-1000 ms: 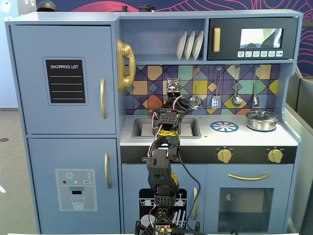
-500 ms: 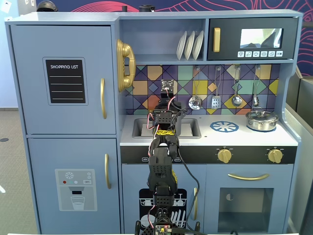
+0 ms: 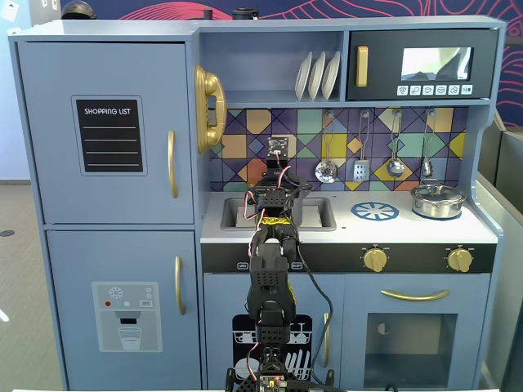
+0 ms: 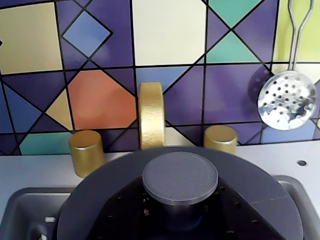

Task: Pick up the lid from the counter and put it on the gray recipient

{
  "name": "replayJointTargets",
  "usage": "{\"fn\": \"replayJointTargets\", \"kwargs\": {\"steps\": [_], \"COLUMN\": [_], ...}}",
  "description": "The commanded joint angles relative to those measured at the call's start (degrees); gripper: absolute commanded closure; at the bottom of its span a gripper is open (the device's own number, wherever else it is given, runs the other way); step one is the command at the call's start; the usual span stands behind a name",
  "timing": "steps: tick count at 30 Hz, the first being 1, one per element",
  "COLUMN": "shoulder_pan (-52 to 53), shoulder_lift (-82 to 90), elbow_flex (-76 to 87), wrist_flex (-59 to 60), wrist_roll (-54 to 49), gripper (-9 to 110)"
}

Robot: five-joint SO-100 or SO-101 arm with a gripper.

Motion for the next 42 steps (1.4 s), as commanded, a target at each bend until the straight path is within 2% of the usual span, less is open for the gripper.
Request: {"fn": "replayJointTargets", "kwargs": {"steps": [1,18,19,20,22,26,38,42], "shoulder_pan": [-0.6,-1.4,-1.2,-0.9,-0.4,0.4,4.1,1.9], "shoulder_lift": [-0.4,3.4,3.9,4.2,5.0,5.7,9.7,17.0], "elbow_flex": [-1.8,-0.4,0.1,0.4,1.0,1.5,1.8,1.8], "wrist_flex": [-2.5,-0.2,-0.1,-0.2,-0.2,-0.1,-1.0,7.1], "wrist_roll": [0.6,-0.3,-0.2,0.3,1.8,-0.6,-3.4,-1.1], "gripper": [102,101,96,85,73,64,66,70]}}
